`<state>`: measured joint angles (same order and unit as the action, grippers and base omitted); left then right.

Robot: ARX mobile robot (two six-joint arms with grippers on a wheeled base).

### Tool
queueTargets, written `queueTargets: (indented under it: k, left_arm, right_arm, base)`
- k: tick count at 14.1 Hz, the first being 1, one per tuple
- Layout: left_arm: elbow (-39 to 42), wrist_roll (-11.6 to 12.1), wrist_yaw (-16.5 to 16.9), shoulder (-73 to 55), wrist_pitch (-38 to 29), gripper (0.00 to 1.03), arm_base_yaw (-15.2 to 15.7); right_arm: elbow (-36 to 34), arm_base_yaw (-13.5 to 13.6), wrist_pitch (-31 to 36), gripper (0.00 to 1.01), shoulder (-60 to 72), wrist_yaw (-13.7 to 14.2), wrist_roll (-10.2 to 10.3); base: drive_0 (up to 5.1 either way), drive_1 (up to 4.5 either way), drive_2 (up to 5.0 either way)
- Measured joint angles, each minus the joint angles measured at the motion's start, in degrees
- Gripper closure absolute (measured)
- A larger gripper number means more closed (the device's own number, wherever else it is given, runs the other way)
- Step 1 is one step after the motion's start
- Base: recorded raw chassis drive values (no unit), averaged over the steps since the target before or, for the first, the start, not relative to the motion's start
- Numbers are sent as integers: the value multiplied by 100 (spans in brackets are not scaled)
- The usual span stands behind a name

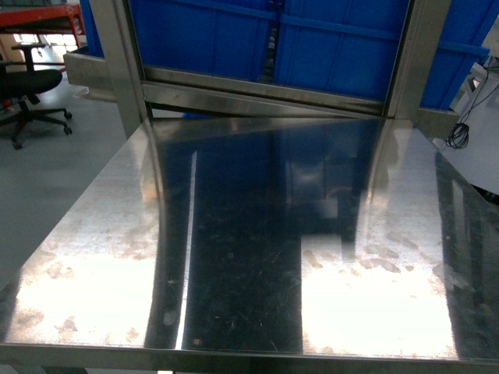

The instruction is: Pick capacitor and pack into box

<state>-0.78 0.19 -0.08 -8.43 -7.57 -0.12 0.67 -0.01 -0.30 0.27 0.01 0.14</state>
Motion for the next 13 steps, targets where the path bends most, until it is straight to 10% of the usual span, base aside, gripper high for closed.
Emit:
queueTargets:
  k: [1,13]
  left_arm:
    - [-2,0,11,616,859,60,0]
    - [-2,0,7,782,793,60,0]
  right_arm:
    - [0,0,0,3,0,2,2]
    - [0,0,0,3,0,0,0]
  base:
    - [0,0,0]
    - [0,0,0]
